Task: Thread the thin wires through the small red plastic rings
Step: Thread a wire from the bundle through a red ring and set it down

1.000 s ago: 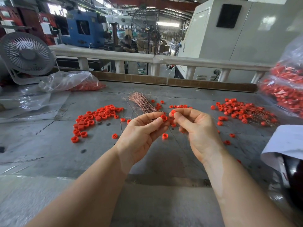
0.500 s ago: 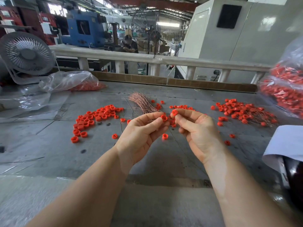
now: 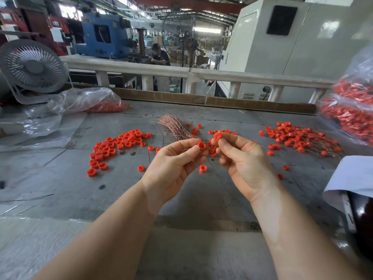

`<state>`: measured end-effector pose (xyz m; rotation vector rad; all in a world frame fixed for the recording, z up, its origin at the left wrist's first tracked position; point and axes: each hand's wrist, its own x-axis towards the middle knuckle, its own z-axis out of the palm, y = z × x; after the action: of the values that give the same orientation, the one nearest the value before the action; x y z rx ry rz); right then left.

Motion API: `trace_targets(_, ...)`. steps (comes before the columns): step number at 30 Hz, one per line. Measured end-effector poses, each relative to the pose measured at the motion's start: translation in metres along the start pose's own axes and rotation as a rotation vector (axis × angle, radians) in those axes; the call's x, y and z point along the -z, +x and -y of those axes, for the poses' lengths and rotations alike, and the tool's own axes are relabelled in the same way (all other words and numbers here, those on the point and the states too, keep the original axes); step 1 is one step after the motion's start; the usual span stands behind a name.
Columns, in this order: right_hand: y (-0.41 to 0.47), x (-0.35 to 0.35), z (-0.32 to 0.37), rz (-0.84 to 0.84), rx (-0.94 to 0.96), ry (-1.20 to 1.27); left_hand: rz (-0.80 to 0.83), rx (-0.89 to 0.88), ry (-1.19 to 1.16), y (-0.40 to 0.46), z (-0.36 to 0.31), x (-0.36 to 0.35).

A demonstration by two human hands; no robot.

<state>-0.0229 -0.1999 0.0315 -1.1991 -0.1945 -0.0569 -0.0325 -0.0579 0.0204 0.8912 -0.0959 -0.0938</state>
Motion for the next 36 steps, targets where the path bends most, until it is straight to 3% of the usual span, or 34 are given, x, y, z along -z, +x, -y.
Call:
trace_targets(10,-0.001,-0.002,-0.002,-0.020,0.079,-0.210,0.000,-0.009,-0.024,0.000,-0.001,0.000)
trace_targets(13,-0.002,-0.003,-0.005,-0.055,0.060,-0.348,0.016,-0.019,-0.037,0.000,-0.002,0.001)
trace_targets(21,-0.004,-0.005,-0.008,-0.021,0.018,-0.438,0.019,-0.008,-0.036,0.000,0.000,0.002)
trace_targets(36,-0.006,-0.010,-0.012,-0.021,0.236,-0.708,0.091,0.088,-0.069,-0.003,-0.001,-0.002)
